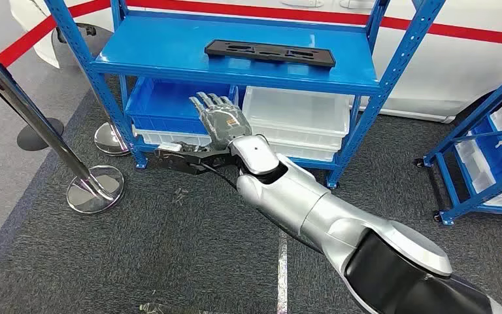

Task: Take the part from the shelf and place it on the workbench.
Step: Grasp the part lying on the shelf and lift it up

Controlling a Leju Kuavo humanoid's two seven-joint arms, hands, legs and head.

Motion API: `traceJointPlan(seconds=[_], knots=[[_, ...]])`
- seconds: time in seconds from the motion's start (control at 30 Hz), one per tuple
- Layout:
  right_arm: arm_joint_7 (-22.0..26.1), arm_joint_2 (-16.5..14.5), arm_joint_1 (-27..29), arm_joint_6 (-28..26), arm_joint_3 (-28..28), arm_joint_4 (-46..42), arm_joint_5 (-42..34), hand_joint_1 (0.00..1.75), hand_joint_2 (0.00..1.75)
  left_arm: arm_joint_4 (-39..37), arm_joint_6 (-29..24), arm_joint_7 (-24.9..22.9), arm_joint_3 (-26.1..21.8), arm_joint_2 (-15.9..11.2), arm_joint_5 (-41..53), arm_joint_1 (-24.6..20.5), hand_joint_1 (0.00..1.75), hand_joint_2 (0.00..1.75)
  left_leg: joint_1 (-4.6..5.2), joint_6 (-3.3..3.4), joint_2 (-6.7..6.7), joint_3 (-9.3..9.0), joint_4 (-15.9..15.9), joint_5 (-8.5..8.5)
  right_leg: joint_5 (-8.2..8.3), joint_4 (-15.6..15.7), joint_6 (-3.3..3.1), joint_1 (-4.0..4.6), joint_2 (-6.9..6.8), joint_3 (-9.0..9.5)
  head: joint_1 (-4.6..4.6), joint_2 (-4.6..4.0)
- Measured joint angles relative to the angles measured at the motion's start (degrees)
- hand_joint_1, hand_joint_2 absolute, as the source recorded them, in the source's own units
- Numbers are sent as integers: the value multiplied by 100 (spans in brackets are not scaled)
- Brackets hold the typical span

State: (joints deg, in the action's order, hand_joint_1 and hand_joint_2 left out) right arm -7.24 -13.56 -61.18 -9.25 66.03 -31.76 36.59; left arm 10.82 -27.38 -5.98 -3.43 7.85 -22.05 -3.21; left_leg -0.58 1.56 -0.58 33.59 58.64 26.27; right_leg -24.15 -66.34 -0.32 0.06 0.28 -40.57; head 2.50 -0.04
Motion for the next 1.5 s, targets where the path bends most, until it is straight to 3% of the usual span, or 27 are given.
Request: traceJointPlan(seconds=[0.13,0.27,0.33,0.4,0.43,0.47,0.53,0.6,0.77,0.8,0.87,0.93,0.97,1.0,1.07,1.13,1.23,1.3,1.4,1.43,1.47,1.5], knots=[[-4,13,-28,19,0,0,2,0,0,0,-1,1,3,1,-8,-19,0,0,13,-63,-11,-16,-8,57,145,713,-88,58,14,341,4,0],[-38,33,-56,55,0,-7,9,0,0,0,-1,8,7,-9,-13,-21,0,0,26,-184,19,24,112,190,114,858,-145,15,21,470,16,0],[-55,37,-81,76,0,-14,13,0,0,0,-1,14,7,-13,-18,-21,0,0,22,-232,38,311,681,440,92,899,-178,-3,16,542,47,0],[-69,44,-79,93,0,-15,15,0,0,0,-1,16,7,-12,-27,-20,0,0,9,-264,37,741,1385,635,48,889,-193,2,14,578,57,0],[-81,51,-68,96,0,-15,15,0,0,0,-1,16,7,-11,-31,-12,0,0,4,-275,38,873,1540,604,19,878,-193,3,17,600,58,0],[-95,59,-59,98,0,-15,15,0,0,0,-1,16,7,-11,-34,-5,0,0,0,-281,39,904,1484,459,-15,862,-191,2,24,626,58,0],[-120,74,-55,100,0,-15,17,0,0,0,-1,16,7,-13,-50,4,0,0,-5,-269,42,680,816,-23,-99,817,-171,-3,39,688,59,0],[-146,92,-58,121,0,-14,23,0,0,0,0,16,7,-13,-79,-4,0,0,7,-221,38,404,200,-276,-177,765,-124,17,50,705,60,0],[-225,179,-39,126,0,-1,26,0,0,0,-25,3,10,-14,-100,-16,0,0,-8,-73,18,256,-19,-209,-295,641,22,39,43,660,50,1],[-233,201,-53,122,0,1,25,0,0,0,-34,-4,11,-14,-102,-11,0,0,-21,-44,22,217,-41,-199,-387,439,55,32,39,565,45,1],[-254,255,-70,125,0,9,22,0,0,0,-44,-13,11,-15,-109,-5,0,0,-24,4,27,163,-54,-162,-626,-254,105,-1,28,177,36,0],[-297,314,-64,133,0,25,16,0,0,0,-49,-17,11,-15,-126,-10,0,0,-27,23,20,114,-50,-117,-663,-780,128,-31,26,-207,32,0],[-318,345,-64,138,0,35,12,0,0,0,-50,-18,11,-15,-134,-10,0,0,-30,21,14,80,-46,-88,-533,-766,132,-44,25,-271,30,0],[-332,371,-73,143,0,44,10,0,0,0,-52,-19,11,-15,-144,-5,0,0,-33,13,9,39,-40,-53,-312,-532,128,-55,23,-222,28,0],[-349,416,-112,160,0,54,9,0,0,0,-53,-23,11,-15,-155,2,0,0,-29,-23,3,-33,-20,28,110,202,102,-56,22,53,26,0],[-368,443,-150,183,0,57,17,0,0,0,-54,-32,11,-14,-166,-14,0,0,-14,-79,0,-46,-2,83,210,653,63,-36,29,249,30,0],[-410,473,-174,192,0,63,30,0,0,0,-54,-40,11,-13,-190,-32,0,0,-16,-166,8,-50,1,130,138,740,-10,-31,48,307,33,0],[-424,489,-198,191,0,66,38,0,0,0,-55,-44,11,-13,-199,-26,0,0,-23,-214,23,60,273,280,114,776,-79,-55,50,371,48,0],[-426,495,-200,190,0,66,44,0,0,0,-56,-45,11,-13,-202,-23,0,0,-26,-258,30,621,1296,661,47,784,-151,-47,43,462,67,0],[-426,497,-191,190,0,67,44,0,0,0,-56,-45,11,-12,-203,-19,0,0,-26,-265,30,789,1535,679,18,779,-160,-40,43,492,66,0],[-426,500,-186,190,0,67,44,0,0,0,-56,-46,11,-12,-205,-13,0,0,-26,-266,30,869,1576,584,-13,772,-163,-36,45,526,67,0],[-426,501,-185,190,0,68,44,0,0,0,-56,-46,12,-12,-207,-9,0,0,-26,-259,30,840,1397,384,-48,762,-162,-34,51,564,67,0]])
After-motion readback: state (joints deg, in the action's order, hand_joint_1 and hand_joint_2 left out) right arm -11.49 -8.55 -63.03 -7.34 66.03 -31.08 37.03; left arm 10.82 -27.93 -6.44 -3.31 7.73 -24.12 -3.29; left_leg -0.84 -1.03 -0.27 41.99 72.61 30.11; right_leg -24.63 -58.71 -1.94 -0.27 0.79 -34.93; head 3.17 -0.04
